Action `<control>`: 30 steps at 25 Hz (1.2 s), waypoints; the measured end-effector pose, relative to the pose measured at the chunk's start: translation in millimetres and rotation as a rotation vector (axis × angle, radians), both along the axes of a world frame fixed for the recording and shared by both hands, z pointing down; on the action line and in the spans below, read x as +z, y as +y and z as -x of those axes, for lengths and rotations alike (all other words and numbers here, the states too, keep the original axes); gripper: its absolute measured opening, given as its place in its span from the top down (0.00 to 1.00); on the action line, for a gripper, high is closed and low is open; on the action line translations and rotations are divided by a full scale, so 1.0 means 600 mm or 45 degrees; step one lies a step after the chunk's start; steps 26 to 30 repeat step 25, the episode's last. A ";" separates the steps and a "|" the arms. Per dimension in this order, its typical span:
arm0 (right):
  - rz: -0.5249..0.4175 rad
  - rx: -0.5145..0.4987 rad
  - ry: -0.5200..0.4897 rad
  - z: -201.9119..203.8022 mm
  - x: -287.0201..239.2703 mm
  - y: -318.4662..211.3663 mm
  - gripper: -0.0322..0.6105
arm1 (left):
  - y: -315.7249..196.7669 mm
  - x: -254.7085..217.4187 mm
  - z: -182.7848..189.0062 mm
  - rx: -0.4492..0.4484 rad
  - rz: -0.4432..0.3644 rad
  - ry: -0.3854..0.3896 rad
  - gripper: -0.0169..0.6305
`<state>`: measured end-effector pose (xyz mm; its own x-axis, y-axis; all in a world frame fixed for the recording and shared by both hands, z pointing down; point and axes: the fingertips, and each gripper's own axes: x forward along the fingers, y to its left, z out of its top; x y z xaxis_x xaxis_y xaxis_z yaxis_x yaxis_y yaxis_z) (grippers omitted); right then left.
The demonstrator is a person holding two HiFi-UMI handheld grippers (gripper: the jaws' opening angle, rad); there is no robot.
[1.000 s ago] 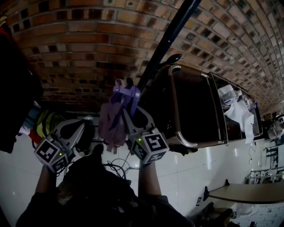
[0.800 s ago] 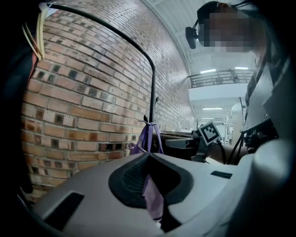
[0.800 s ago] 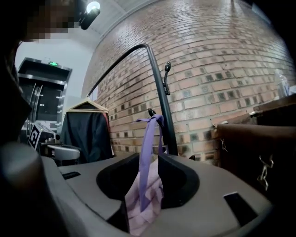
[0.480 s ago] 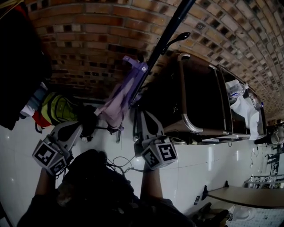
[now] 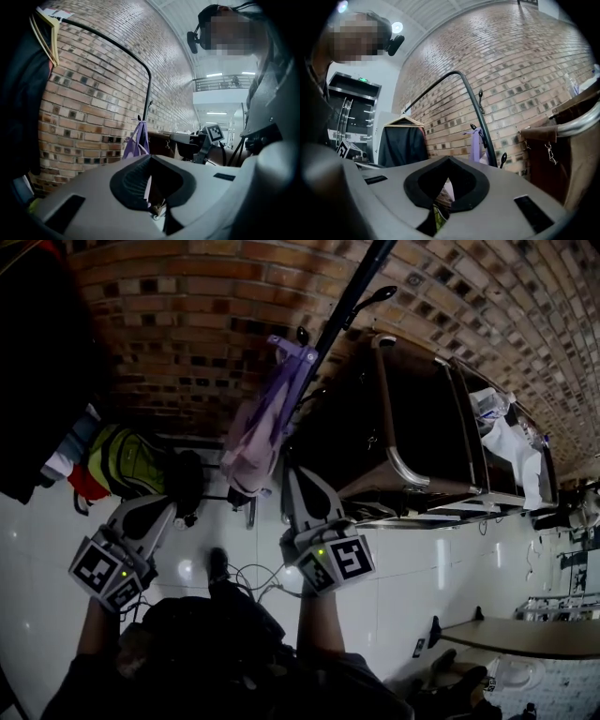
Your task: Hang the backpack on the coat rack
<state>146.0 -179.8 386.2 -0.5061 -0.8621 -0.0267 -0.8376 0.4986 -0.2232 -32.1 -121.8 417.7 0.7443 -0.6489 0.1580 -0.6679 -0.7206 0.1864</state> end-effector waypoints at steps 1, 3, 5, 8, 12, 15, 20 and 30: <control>0.000 -0.006 0.014 0.016 -0.001 0.015 0.95 | 0.017 0.002 0.015 -0.006 0.004 0.001 0.92; -0.004 -0.022 0.030 0.049 -0.005 0.048 0.95 | 0.056 0.005 0.046 -0.020 0.019 -0.002 0.92; -0.003 -0.041 0.053 0.083 -0.008 0.085 0.95 | 0.096 0.006 0.078 -0.038 0.029 -0.003 0.92; 0.010 -0.057 0.089 0.129 -0.007 0.147 0.96 | 0.158 0.004 0.122 -0.051 0.027 0.006 0.92; 0.003 -0.047 0.103 0.173 -0.007 0.239 0.96 | 0.249 0.006 0.167 -0.039 0.036 -0.019 0.92; 0.017 -0.032 0.124 0.198 -0.003 0.315 0.96 | 0.324 0.011 0.194 -0.023 0.048 -0.028 0.92; 0.027 -0.008 0.148 0.245 0.004 0.426 0.96 | 0.441 0.041 0.234 0.010 0.121 -0.045 0.92; 0.061 -0.013 0.178 0.288 0.008 0.524 0.96 | 0.542 0.047 0.253 0.063 0.156 -0.018 0.92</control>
